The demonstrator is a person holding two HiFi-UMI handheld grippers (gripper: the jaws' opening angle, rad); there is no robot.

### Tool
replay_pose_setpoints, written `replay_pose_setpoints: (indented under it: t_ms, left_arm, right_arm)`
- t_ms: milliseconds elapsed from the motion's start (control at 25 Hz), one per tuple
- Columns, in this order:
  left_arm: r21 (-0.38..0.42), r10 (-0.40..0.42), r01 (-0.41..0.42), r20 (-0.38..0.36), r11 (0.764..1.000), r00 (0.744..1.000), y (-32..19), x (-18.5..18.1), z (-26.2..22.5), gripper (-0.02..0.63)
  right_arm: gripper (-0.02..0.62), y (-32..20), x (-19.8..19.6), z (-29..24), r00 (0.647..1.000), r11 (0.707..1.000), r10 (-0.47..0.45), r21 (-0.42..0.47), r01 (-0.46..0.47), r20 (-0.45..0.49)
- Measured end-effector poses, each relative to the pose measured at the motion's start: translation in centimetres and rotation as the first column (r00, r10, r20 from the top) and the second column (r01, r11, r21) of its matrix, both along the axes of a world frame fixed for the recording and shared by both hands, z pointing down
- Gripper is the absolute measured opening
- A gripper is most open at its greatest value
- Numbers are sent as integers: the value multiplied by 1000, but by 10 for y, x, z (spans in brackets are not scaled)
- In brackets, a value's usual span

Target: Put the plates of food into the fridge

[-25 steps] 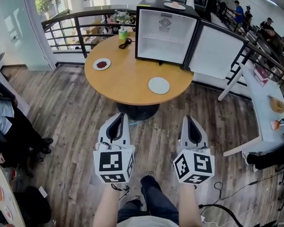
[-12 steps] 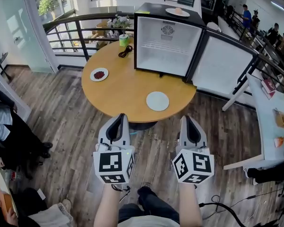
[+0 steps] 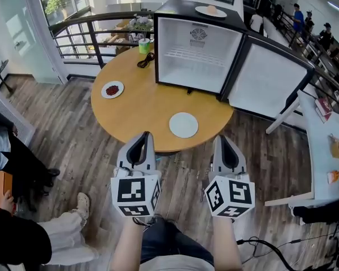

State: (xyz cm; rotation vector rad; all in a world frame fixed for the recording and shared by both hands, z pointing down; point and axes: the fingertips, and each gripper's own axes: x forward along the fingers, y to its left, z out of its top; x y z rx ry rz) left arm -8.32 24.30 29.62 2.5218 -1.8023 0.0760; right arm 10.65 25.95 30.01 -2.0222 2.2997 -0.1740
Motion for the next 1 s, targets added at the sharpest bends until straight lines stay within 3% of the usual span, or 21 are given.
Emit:
replay_pose_setpoints:
  t_ms: [400, 1000]
  left_arm:
    - [-16, -3, 4, 19, 1000, 1000, -34, 6, 9, 8]
    - [-51, 23, -22, 20, 998, 1000, -140, 9, 25, 8]
  right_arm:
    - [12, -35, 6, 12, 1000, 1000, -3, -19, 3, 21]
    - [12, -135, 1, 30, 1000, 998, 3, -60, -2, 18]
